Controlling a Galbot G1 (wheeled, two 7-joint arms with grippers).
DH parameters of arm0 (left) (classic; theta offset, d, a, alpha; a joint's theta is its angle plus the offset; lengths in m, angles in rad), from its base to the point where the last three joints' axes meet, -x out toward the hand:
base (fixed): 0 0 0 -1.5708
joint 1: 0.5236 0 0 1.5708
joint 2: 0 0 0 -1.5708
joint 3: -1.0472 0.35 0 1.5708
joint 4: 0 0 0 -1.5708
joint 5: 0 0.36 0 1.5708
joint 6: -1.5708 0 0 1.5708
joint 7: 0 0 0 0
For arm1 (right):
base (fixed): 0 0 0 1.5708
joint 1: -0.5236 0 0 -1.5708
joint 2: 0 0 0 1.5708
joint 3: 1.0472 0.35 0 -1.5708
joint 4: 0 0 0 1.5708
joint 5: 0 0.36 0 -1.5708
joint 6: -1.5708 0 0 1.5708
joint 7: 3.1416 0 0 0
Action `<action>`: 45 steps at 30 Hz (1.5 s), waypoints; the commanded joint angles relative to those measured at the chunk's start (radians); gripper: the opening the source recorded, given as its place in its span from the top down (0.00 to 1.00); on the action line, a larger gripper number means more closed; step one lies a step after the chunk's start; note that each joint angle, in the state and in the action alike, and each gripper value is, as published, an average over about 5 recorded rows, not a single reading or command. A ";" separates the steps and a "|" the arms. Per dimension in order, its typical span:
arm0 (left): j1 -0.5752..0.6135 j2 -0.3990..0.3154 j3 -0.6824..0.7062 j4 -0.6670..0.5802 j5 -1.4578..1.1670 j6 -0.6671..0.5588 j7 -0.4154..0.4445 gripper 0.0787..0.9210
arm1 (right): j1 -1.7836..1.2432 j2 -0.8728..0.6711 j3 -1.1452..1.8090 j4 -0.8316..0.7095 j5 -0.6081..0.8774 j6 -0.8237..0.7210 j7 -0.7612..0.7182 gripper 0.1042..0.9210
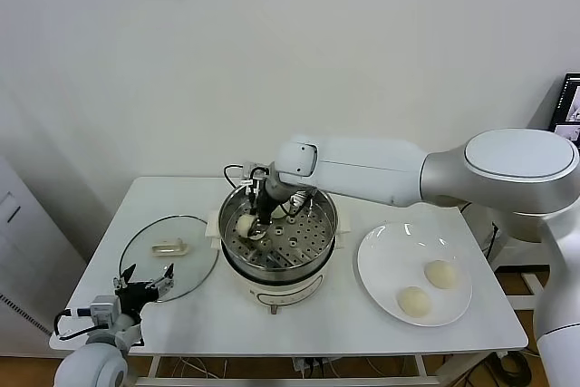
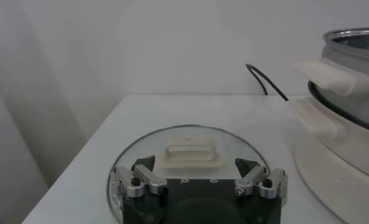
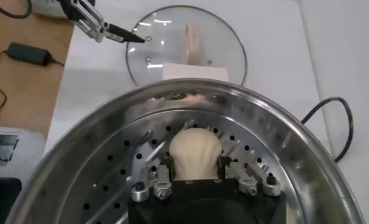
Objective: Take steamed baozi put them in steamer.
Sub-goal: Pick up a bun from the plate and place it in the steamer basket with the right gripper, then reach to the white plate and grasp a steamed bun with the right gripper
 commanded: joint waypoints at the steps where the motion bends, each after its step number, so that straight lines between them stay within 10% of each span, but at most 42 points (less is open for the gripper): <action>1: 0.000 0.000 -0.001 0.002 -0.001 -0.001 0.001 0.12 | -0.016 0.009 0.019 -0.006 -0.002 -0.018 0.030 0.47; 12: 0.001 -0.002 -0.007 -0.008 -0.001 0.004 0.000 0.12 | 0.179 -0.222 0.020 0.134 -0.064 0.018 -0.131 0.13; 29: 0.023 0.003 -0.016 -0.059 0.000 0.008 0.001 0.12 | 0.248 -0.843 -0.055 0.375 -0.550 0.293 -0.491 0.12; 45: 0.030 -0.001 -0.025 -0.063 0.007 0.006 0.006 0.12 | -0.385 -0.889 0.449 0.290 -0.826 0.369 -0.517 0.12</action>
